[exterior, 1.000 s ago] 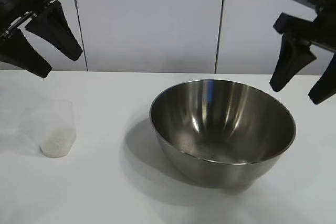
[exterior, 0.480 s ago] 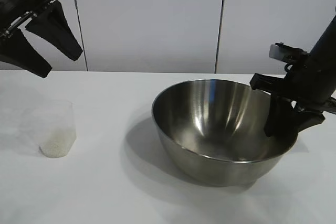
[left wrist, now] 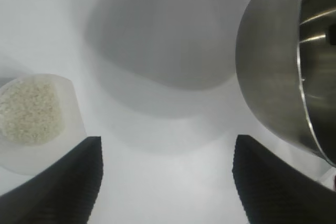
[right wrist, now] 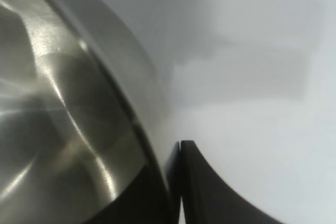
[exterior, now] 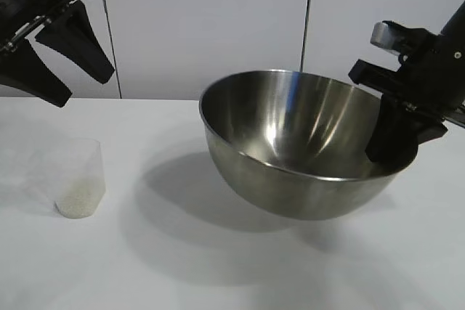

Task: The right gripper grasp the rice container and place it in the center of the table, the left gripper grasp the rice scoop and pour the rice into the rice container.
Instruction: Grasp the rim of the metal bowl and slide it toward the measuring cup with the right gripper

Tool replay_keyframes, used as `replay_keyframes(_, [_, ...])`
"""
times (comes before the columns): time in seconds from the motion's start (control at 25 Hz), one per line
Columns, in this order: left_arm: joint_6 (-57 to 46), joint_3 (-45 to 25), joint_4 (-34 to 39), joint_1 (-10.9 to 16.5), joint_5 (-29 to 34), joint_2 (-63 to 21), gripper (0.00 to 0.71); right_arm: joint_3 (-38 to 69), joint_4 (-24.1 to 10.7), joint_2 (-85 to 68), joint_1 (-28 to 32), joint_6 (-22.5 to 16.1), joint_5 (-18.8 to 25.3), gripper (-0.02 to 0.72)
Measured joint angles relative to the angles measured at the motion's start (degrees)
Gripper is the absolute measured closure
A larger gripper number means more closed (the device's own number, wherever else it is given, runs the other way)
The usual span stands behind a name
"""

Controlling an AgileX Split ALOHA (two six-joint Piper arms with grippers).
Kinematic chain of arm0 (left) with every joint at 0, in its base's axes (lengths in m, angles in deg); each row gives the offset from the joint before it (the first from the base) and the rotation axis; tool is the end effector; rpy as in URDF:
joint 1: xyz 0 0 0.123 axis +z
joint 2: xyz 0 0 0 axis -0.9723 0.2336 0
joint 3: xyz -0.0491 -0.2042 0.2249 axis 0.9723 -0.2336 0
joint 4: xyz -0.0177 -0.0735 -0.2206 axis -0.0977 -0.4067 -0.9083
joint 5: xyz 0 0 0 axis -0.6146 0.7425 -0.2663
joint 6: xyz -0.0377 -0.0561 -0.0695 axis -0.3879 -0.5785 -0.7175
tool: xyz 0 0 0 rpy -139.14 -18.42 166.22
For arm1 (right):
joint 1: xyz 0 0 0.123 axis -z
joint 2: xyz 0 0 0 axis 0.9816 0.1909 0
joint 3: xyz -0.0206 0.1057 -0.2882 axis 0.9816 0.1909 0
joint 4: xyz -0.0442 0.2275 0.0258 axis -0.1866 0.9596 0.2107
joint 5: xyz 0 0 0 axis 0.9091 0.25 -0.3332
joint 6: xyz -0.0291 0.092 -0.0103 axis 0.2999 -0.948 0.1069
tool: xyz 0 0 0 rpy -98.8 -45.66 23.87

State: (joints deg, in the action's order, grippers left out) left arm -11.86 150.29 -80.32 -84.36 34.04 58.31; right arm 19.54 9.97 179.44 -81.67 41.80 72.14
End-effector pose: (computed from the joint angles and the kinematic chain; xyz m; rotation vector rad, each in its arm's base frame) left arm 0.3196 -0.0973 0.2748 0.3935 2.7048 -0.8248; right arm 0.3291 0.0539 0.2248 -0.0752 2.9195 0.6135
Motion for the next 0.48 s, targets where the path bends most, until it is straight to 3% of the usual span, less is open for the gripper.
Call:
replay_keyframes(0.2, [0.0, 0.0, 0.0, 0.0, -0.6, 0.0, 0.203, -0.2, 0.2, 0.1, -5.3, -2.2, -2.7, 0.685])
replay_keyframes(0.48, [0.0, 0.0, 0.0, 0.0, -0.7, 0.0, 0.203, -0.2, 0.9, 4.2, -14.4, -6.9, -12.3, 0.685])
